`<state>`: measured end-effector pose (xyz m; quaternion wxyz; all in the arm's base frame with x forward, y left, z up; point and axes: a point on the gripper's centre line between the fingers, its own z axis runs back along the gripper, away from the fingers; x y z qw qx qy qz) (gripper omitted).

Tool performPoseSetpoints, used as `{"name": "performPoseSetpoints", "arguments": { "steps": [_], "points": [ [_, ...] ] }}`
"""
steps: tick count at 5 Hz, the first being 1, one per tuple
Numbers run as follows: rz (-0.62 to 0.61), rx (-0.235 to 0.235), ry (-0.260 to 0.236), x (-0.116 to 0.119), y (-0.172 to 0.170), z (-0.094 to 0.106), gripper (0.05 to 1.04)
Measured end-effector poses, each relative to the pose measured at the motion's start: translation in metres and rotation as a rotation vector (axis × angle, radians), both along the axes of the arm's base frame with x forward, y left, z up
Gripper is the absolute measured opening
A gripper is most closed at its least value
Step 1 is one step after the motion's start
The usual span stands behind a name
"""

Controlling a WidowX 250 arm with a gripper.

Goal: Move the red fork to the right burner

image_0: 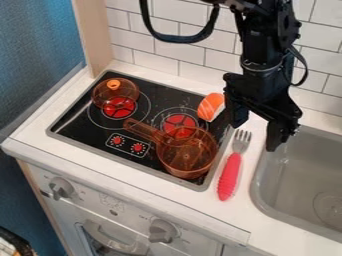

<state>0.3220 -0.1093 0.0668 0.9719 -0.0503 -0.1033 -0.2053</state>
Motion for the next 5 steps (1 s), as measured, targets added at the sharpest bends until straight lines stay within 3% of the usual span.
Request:
{"name": "performPoseSetpoints", "arguments": {
  "steps": [3,5],
  "points": [
    [-0.014,0.026,0.101,-0.010,-0.010,-0.050,1.000],
    [0.014,0.088,0.164,-0.008,-0.004,-0.076,1.000]
  ]
}}
